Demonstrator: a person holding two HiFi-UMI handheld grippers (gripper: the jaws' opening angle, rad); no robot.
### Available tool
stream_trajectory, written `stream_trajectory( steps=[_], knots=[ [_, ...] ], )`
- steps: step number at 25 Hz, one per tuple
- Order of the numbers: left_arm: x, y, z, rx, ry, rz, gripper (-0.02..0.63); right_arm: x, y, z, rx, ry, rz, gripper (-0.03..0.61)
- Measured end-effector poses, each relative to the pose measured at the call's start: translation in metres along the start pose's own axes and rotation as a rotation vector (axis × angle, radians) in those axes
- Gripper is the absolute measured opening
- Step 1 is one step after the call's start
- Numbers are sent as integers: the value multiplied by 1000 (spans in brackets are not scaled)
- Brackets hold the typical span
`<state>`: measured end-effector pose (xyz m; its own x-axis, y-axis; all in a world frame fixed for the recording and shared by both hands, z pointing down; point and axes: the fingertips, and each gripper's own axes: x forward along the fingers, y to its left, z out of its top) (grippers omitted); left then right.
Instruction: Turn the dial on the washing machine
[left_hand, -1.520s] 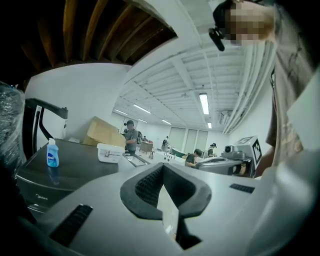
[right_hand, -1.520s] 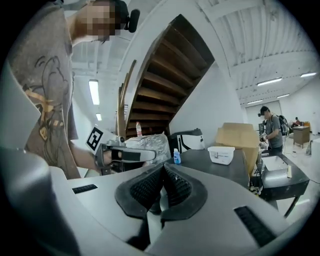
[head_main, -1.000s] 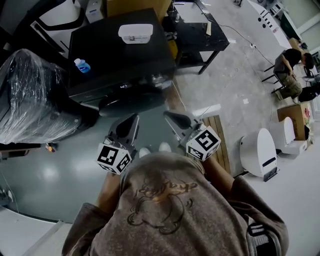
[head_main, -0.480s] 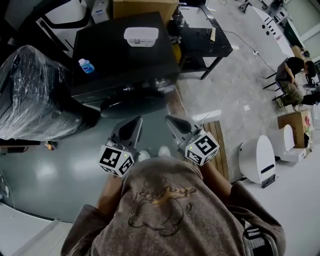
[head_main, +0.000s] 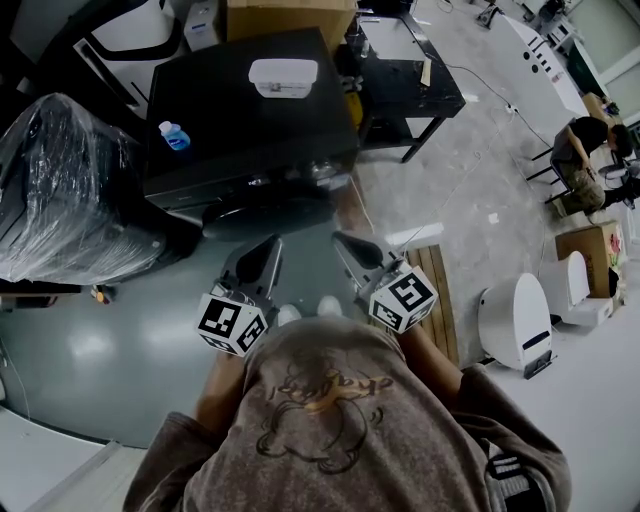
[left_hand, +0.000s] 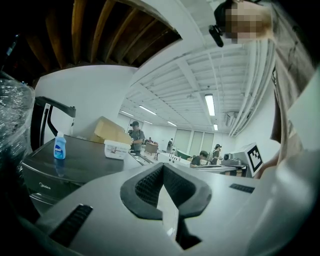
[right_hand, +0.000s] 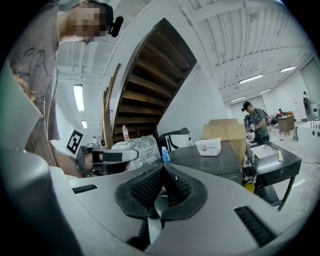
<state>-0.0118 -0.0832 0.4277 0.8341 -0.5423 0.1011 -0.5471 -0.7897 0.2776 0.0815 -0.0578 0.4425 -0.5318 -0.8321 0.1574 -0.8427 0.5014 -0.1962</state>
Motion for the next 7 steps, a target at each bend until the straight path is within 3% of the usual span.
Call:
stream_trajectory(
  steps=[7],
  knots=[
    [-4,1,-2,-6,1,8,-8,3,2,-2,-3,0,-14,0]
  ],
)
